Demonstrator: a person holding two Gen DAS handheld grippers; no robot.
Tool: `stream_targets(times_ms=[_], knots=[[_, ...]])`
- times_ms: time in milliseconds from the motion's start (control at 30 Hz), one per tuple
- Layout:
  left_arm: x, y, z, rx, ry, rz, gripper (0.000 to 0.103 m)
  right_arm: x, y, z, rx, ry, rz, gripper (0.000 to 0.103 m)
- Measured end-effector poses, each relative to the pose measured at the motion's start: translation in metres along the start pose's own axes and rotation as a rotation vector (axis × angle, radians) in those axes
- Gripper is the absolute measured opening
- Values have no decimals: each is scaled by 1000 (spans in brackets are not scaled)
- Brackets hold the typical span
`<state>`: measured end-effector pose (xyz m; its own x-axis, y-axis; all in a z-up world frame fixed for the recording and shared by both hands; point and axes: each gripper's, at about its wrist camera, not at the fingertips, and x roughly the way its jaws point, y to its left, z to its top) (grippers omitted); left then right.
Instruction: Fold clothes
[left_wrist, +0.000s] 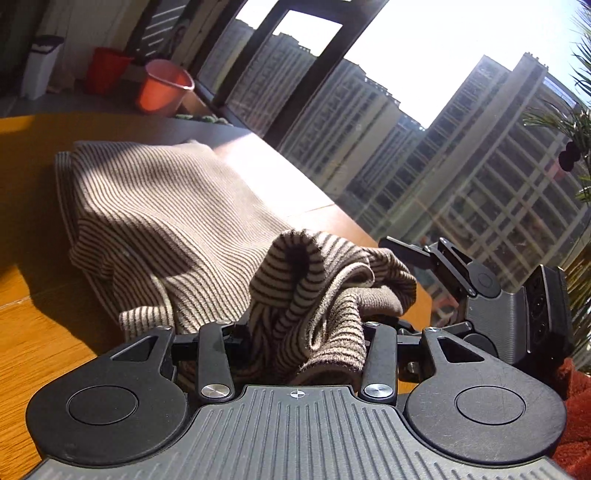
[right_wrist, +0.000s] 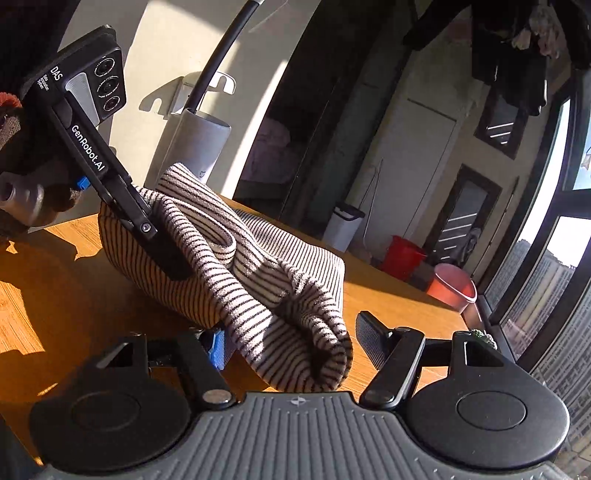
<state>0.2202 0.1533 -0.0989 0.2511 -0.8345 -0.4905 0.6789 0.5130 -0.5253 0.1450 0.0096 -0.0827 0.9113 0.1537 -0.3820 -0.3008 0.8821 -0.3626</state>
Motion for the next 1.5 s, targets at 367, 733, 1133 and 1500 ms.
stream_targets(times_ms=[367, 733, 1133, 1500], knots=[[-3, -42, -16, 37, 27, -46, 46, -85, -23, -19, 249, 0, 127, 28], [0, -63, 16, -8, 12, -214, 46, -94, -95, 24, 315, -40, 222, 28], [33, 62, 71, -302, -52, -89, 46, 121, -143, 52, 488, 76, 368, 27], [69, 97, 90, -362, -72, -18, 69, 189, -168, -18, 892, 188, 425, 35]])
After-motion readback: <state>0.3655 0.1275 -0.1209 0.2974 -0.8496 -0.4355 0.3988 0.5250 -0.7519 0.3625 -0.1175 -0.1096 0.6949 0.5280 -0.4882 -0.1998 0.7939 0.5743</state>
